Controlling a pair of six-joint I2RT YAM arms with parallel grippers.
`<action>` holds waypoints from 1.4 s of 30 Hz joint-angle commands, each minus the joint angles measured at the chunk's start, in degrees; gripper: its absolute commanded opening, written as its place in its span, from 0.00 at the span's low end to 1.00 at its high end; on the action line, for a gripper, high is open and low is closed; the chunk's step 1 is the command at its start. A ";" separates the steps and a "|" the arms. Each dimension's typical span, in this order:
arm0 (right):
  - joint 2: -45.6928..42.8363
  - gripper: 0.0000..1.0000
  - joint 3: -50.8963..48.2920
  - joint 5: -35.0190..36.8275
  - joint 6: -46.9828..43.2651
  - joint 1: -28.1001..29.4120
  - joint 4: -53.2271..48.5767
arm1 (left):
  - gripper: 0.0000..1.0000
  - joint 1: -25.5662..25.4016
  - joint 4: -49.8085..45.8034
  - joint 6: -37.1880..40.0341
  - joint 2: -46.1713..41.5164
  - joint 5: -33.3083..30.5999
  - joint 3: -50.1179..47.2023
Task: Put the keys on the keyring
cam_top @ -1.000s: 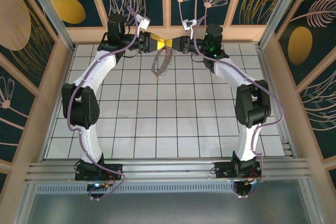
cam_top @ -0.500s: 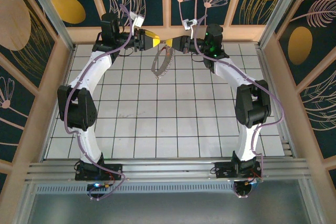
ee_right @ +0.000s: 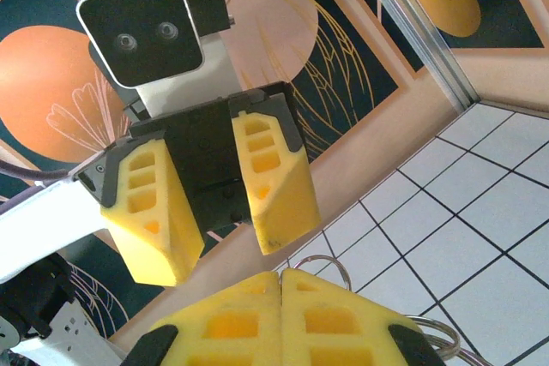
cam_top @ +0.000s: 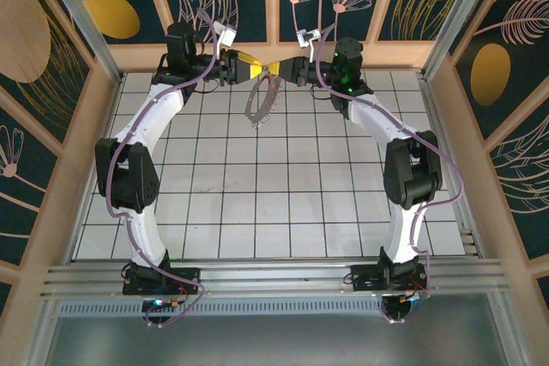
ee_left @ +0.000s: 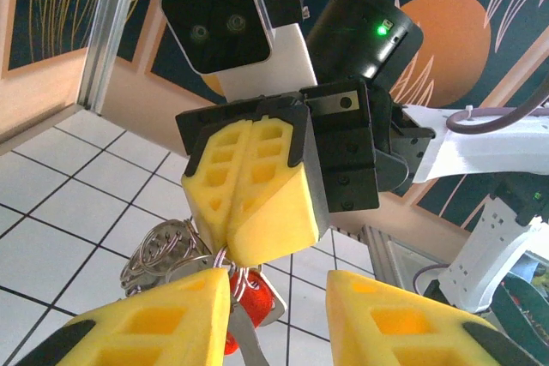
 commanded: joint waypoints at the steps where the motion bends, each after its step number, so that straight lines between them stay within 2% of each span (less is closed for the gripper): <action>1: -0.84 0.00 3.26 0.82 1.01 0.43 3.91 | 0.36 -0.41 -0.18 0.68 1.12 2.51 -0.44; 29: 0.45 0.00 2.11 1.17 1.17 0.56 4.39 | 0.34 -2.00 -0.55 2.00 0.25 0.80 0.80; 36: -0.29 0.00 1.07 1.44 0.24 0.19 3.41 | 0.25 -1.98 -0.44 1.93 0.02 0.24 1.88; 38: -0.52 0.00 0.62 1.31 0.14 0.11 3.57 | 0.26 -2.02 -0.19 1.83 -0.03 0.02 2.21; 40: -0.65 0.00 0.36 0.94 0.14 0.00 3.86 | 0.32 -1.95 0.57 1.29 0.05 0.01 2.46; 42: -0.70 0.00 0.23 0.58 0.10 0.00 4.03 | 0.34 -1.96 2.22 0.09 0.13 0.26 2.52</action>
